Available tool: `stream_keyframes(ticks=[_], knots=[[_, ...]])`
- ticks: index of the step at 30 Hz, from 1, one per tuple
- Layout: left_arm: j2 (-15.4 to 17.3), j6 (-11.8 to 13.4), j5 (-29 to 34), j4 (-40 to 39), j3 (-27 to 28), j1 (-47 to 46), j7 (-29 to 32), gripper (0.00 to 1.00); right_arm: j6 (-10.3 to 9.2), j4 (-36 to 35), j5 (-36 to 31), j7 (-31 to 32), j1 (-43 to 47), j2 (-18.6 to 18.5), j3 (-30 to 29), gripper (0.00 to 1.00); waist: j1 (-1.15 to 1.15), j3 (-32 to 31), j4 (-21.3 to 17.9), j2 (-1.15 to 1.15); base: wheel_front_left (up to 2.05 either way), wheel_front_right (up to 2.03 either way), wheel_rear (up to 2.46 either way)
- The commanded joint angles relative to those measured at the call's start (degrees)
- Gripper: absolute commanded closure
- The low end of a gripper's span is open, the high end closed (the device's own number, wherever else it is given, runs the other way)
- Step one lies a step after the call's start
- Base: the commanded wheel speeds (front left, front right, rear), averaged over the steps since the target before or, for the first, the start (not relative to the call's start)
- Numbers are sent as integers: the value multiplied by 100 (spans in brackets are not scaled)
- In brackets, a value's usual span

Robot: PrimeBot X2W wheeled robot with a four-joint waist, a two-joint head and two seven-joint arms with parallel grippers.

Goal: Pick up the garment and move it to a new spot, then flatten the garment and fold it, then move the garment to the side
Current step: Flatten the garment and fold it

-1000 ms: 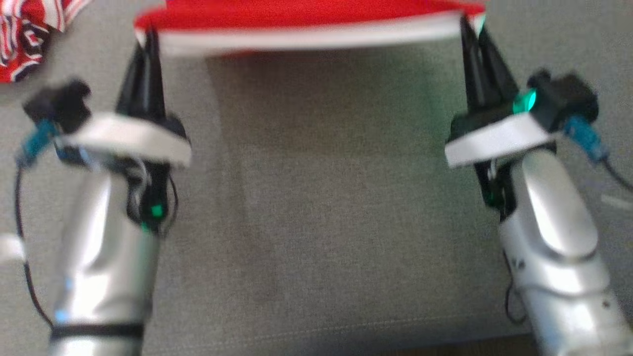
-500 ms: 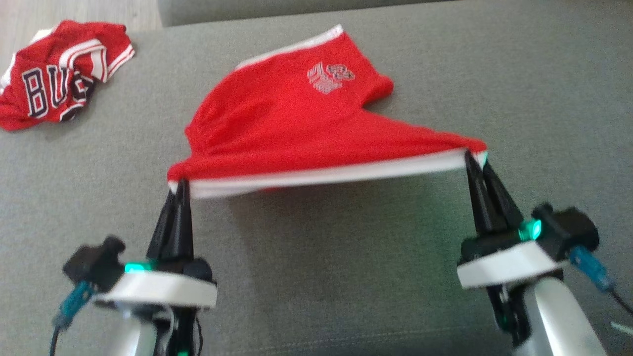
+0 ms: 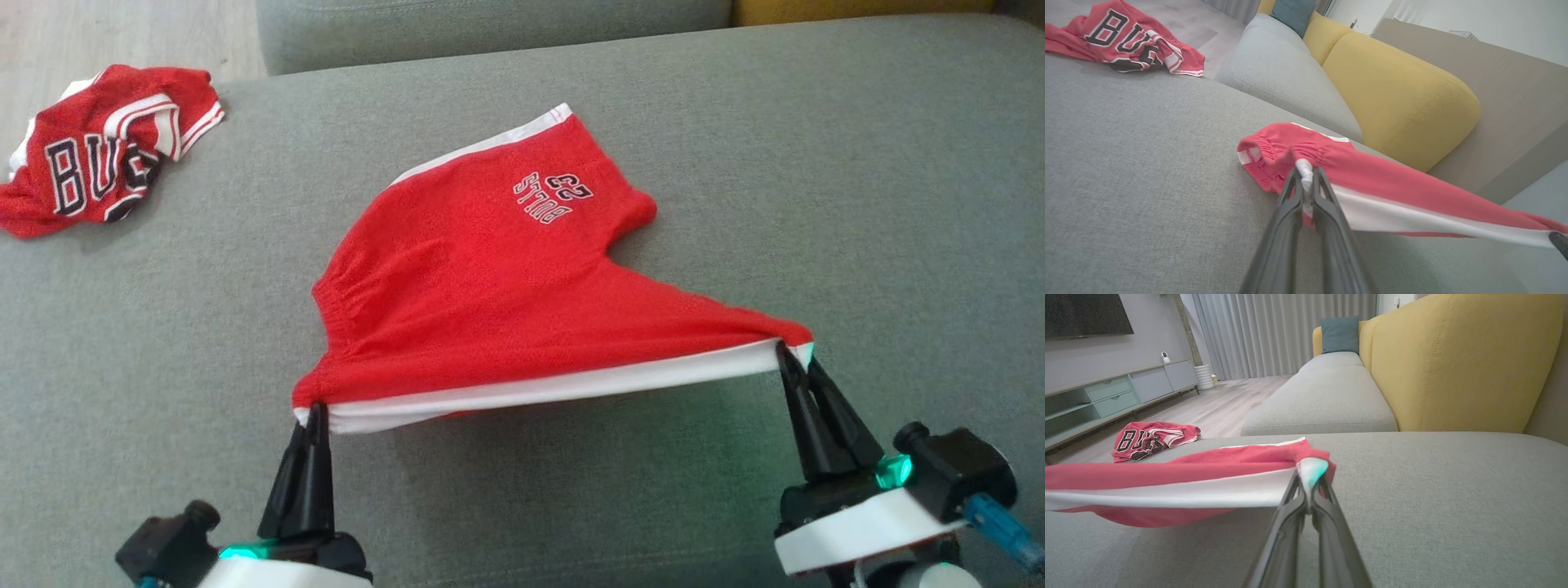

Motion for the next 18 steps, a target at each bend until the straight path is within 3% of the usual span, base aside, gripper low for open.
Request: stream_keyframes(ticks=[1, 10, 18], knots=[[-20, 30, -26, -184, 150, -175, -26, 100, 37, -220, 31, -1, -177, -87, 45, 100, 0, 15, 27, 0, 0, 0, 0], [-48, -11, -536, 430, -110, -571, 30, 100, 37, 383, 114, -5, -517, -57, -53, 100, 0, 201, 238, 0, 0, 0, 0], [-58, 209, -989, 916, -321, -1291, -3, 100, 37, 968, 63, -63, -1190, -158, -51, 100, 0, 478, 490, 0, 0, 0, 0]])
